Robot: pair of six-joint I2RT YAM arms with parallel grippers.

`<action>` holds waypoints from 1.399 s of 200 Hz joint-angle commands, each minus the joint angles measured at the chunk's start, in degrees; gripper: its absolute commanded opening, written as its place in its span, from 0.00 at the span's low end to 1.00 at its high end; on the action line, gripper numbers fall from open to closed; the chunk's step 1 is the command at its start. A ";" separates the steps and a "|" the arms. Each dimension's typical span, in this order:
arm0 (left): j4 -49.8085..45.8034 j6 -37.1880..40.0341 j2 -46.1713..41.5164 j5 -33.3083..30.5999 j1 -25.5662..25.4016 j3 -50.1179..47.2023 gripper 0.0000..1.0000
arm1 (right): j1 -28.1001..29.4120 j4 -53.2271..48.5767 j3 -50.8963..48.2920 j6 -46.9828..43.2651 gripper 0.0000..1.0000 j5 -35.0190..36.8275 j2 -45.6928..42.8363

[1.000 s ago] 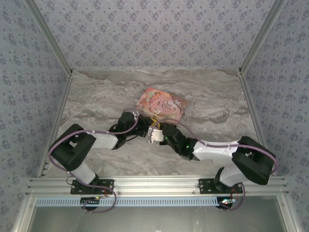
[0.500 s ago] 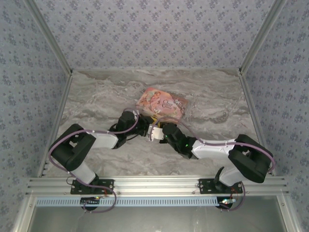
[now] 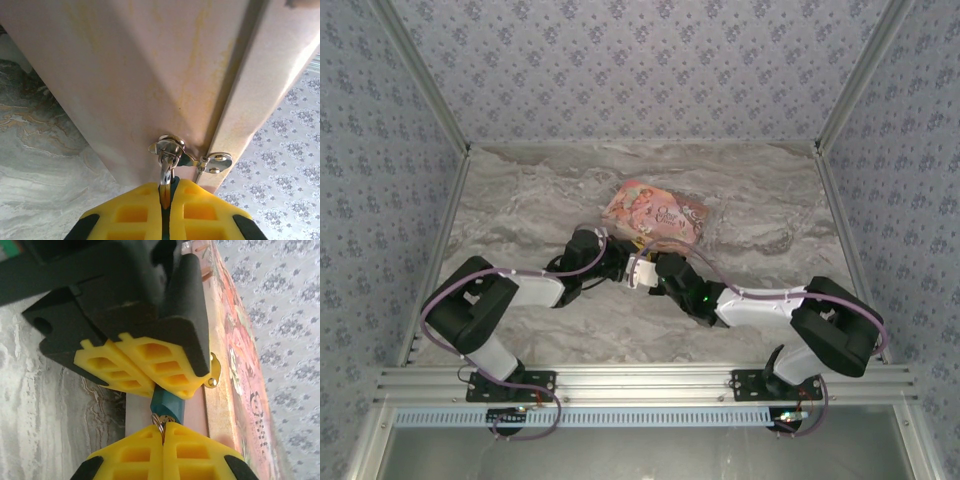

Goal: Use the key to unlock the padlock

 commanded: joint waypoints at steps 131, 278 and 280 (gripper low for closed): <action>2.42 0.74 -1.27 1.49 -0.98 1.14 0.00 | -2.09 0.80 0.86 41.76 0.00 -8.14 1.16; -22.02 15.38 -14.90 -7.36 2.59 0.34 0.54 | -6.28 15.62 -9.61 78.21 0.00 -18.00 4.23; -22.80 15.96 -15.41 -7.64 2.73 0.46 0.55 | -6.37 15.97 -9.84 78.93 0.00 -18.10 4.22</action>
